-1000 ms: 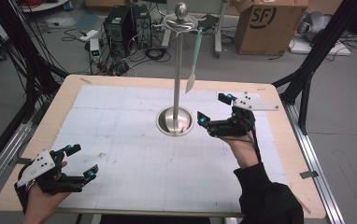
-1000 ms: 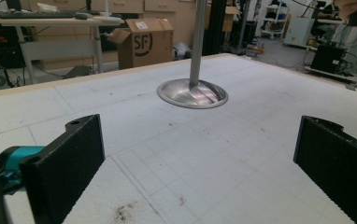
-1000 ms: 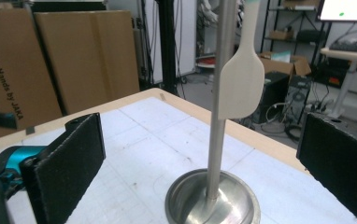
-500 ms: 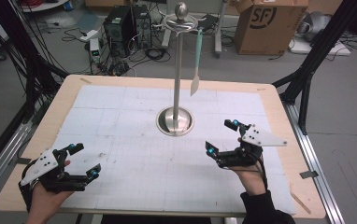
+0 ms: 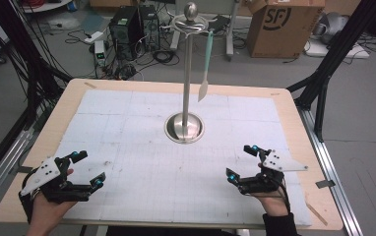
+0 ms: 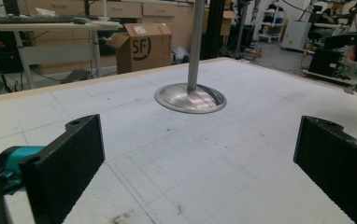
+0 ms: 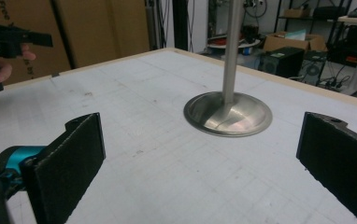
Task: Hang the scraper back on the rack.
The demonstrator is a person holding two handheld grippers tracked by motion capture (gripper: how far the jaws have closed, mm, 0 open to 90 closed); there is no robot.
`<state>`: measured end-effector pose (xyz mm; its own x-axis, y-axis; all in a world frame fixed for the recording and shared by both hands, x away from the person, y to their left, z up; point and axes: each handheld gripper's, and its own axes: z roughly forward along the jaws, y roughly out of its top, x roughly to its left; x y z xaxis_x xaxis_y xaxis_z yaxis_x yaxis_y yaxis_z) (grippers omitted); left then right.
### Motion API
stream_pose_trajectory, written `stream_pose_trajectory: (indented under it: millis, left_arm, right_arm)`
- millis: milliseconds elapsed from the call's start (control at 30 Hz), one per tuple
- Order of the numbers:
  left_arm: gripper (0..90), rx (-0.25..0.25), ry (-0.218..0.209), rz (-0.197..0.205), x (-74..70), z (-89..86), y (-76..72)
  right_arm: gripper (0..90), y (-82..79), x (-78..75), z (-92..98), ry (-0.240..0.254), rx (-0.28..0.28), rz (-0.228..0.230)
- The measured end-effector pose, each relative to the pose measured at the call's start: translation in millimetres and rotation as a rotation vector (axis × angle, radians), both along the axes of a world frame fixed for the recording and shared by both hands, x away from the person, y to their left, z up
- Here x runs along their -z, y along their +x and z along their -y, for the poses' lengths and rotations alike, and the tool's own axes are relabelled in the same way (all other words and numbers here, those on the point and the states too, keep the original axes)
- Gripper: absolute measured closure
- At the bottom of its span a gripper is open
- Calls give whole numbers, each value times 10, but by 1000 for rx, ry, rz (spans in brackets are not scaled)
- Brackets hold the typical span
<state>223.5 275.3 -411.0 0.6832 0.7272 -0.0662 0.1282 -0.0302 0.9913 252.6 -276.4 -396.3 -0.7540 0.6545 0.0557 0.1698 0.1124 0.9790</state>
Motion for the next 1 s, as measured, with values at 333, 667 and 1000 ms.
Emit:
stream_pose_trajectory:
  millis: [333, 667, 1000]
  left_arm:
    - [24, -26, -10, 11, 12, -63, 4]
    - [24, -36, -20, 17, 10, -107, 3]
    - [24, 0, -28, 24, 21, -112, 5]
  right_arm:
    - [1, -45, 225, 470, 75, 29, 19]
    - [8, -98, 258, 841, 66, 1, -30]
    - [7, -93, 225, 763, 68, -59, -45]
